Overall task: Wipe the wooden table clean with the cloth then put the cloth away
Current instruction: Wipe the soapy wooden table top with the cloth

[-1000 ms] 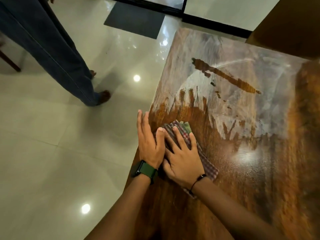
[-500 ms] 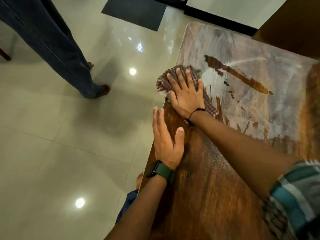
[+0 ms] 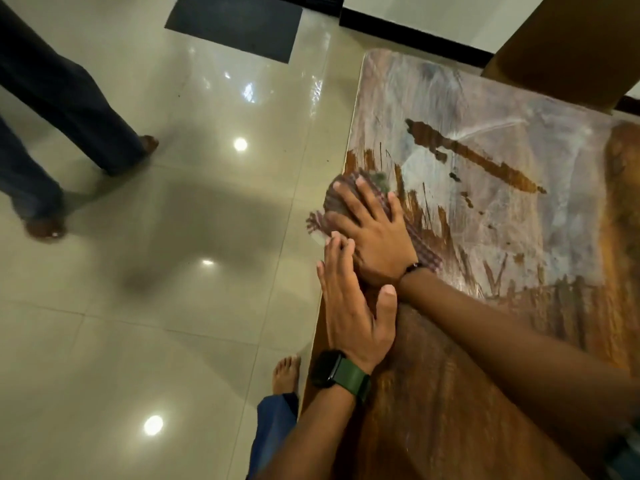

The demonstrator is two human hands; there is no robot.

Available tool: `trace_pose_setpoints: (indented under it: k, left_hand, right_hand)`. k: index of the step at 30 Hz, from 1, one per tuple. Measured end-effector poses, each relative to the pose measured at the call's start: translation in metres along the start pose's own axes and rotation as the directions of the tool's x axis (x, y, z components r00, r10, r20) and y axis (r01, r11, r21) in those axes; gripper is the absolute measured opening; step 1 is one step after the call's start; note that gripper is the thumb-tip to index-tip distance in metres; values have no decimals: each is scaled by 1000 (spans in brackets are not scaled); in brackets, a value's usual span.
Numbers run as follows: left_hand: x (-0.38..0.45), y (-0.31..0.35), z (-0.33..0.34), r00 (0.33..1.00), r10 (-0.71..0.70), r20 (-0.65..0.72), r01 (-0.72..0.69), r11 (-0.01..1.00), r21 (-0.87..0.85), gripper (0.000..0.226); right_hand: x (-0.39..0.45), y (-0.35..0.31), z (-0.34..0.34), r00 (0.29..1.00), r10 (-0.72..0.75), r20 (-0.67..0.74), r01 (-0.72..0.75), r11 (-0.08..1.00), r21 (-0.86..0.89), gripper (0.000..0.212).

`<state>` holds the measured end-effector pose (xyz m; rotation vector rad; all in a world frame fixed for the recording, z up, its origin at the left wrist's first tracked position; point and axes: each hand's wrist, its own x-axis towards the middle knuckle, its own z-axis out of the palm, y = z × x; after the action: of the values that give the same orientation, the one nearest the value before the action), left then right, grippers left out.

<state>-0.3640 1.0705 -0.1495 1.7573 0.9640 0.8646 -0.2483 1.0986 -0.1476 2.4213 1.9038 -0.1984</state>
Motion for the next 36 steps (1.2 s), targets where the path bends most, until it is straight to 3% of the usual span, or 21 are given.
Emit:
trace_pose_setpoints:
  k: [5, 10, 13, 16, 19, 21, 24, 27, 31, 36]
  left_hand:
    - [0, -1, 3, 999, -30, -37, 30, 999, -14, 67]
    - [9, 5, 2, 997, -72, -40, 72, 997, -11, 69]
    - [34, 6, 6, 994, -98, -42, 98, 995, 5, 77]
    - [70, 7, 16, 992, -109, -59, 114, 990, 86, 83]
    - [85, 5, 24, 996, -67, -52, 73, 990, 124, 76]
    - [82, 0, 27, 1000, -2, -30, 6, 989, 150, 76]
    - [77, -2, 30, 999, 26, -24, -22, 988, 153, 79]
    - [74, -4, 30, 999, 32, -26, -28, 990, 141, 71]
    - [76, -2, 29, 1000, 13, 12, -15, 983, 183, 66]
    - [90, 4, 32, 998, -52, 38, 39, 959, 281, 90]
  right_hand:
    - [93, 49, -22, 981, 194, 5, -194, 979, 66, 55]
    - [88, 38, -21, 970, 243, -8, -241, 964, 117, 52]
    - [39, 17, -6, 988, 155, 21, -155, 988, 13, 62]
    - [-7, 3, 17, 993, 24, -113, -32, 996, -77, 63]
    - [0, 15, 20, 989, -27, -145, 18, 998, -66, 63]
    - [19, 24, 13, 996, -51, -80, 43, 994, -96, 66]
    - [56, 44, -3, 1000, 29, 6, -29, 999, -37, 63]
    - [108, 75, -18, 989, 137, -56, -133, 989, 62, 57]
    - [162, 115, -30, 979, 202, -34, -197, 973, 118, 46]
    - [140, 97, -27, 968, 251, -13, -247, 960, 135, 52]
